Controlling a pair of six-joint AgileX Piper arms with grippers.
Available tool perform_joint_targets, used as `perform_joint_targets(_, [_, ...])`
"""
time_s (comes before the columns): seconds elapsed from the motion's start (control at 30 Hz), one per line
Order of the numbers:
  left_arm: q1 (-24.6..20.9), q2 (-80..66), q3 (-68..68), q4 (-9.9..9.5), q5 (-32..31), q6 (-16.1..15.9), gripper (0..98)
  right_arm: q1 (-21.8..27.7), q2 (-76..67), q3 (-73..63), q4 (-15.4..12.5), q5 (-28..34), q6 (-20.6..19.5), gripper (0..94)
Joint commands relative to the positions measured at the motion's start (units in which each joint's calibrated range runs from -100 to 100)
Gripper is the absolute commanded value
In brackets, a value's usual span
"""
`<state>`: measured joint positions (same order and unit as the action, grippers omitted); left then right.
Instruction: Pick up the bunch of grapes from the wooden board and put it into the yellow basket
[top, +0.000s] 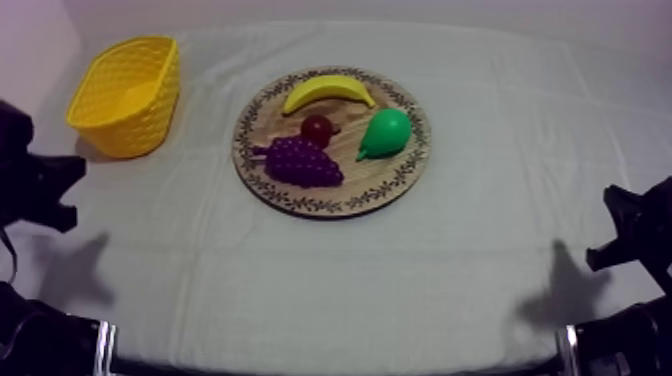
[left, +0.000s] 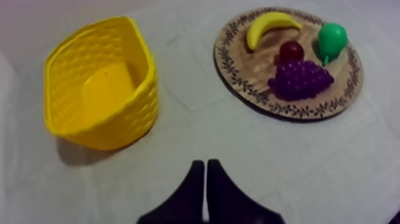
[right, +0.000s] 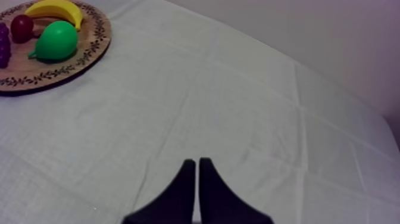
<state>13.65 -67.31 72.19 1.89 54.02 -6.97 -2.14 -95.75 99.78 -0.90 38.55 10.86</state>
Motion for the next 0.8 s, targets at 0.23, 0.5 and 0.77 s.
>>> perform_joint_targets(0.23, [1.94,26.34,-25.24,1.87,10.68,-11.36,0.0,-0.01,0.0,0.0,-0.01,-0.01,0.01,0.3])
perform_joint_targets(0.5, [6.36,43.2,-37.66,-0.72,14.66,-11.01,0.0,-0.01,0.0,0.0,-0.01,-0.01,0.01,0.3])
perform_joint_targets(0.77, [11.72,56.04,-46.23,-2.33,14.94,-9.44,0.0,-0.01,0.0,0.0,-0.01,-0.01,0.01,0.3])
